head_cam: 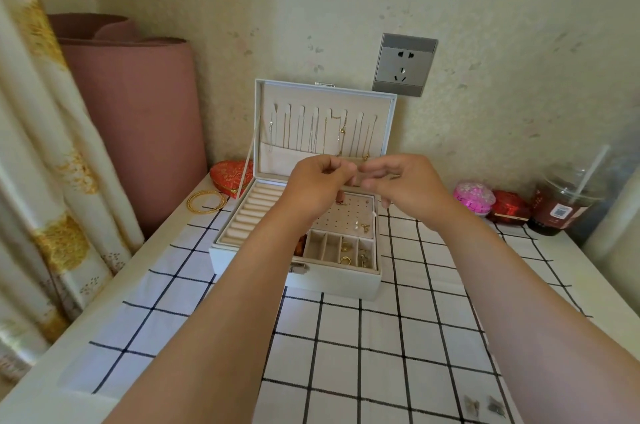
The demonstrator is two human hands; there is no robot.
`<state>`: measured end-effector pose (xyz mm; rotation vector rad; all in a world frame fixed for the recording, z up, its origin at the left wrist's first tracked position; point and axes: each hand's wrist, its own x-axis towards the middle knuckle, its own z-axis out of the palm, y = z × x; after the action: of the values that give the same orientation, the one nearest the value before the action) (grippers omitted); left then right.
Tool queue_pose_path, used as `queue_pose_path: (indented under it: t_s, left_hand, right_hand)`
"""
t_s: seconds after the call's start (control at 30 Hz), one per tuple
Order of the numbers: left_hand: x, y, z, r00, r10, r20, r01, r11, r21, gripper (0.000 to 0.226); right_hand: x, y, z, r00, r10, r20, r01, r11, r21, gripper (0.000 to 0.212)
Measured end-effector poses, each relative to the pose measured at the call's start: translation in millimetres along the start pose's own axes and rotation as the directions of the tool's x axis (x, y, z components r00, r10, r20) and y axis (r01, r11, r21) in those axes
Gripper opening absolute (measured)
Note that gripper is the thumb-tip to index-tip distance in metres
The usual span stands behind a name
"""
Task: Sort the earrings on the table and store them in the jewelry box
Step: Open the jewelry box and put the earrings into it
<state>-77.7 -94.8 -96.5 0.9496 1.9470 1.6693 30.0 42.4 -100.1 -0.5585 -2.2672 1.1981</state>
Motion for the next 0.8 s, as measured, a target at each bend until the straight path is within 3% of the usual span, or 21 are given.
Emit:
queue_pose_path:
  t_s: [0.1,0.23,0.5,0.57,0.63,0.7,0.8]
  left_hand:
    - [-1,2,3,1.000,-0.018,-0.003,0.018,0.999,-0.037,0.010]
    - [-3,4,3,0.999,-0.039,-0.001,0.039,0.998,-0.055,0.010]
    - [-4,6,5,0.998,-0.051,0.039,0.053,0.996,-0.065,0.016]
    - [-1,3,6,0.999,-0.024,0.035,0.023,0.999,0.027,0.019]
    - [2,-4,8,0.998,0.044,0.036,-0.052,0.963,0.263,0.020]
    - [5,-15,7,0.992,0.111,0.060,-0.125,0.830,0.543,0.024]
    - [2,-22,6,0.982,0.110,0.153,-0.187,0.647,0.739,0.032]
  right_hand:
    - [-4,-14,-1,0.997,-0.056,0.052,0.049,0.992,0.118,0.022]
    - [-4,-13,-4,0.998,-0.070,0.009,0.067,0.979,0.191,0.023]
    - [-3,-9,-7,0.999,-0.043,-0.034,0.049,0.976,0.211,0.009]
    - [-3,-5,-6,0.999,-0.023,-0.040,0.030,0.983,0.183,0.007]
    - [-1,4,-5,0.999,-0.014,-0.042,0.016,0.999,0.041,0.007]
    - [0,17,-3,0.999,-0.026,-0.020,0.021,0.975,-0.219,0.012]
    - [-1,27,1,0.999,-0.046,0.018,0.049,0.901,-0.430,0.015]
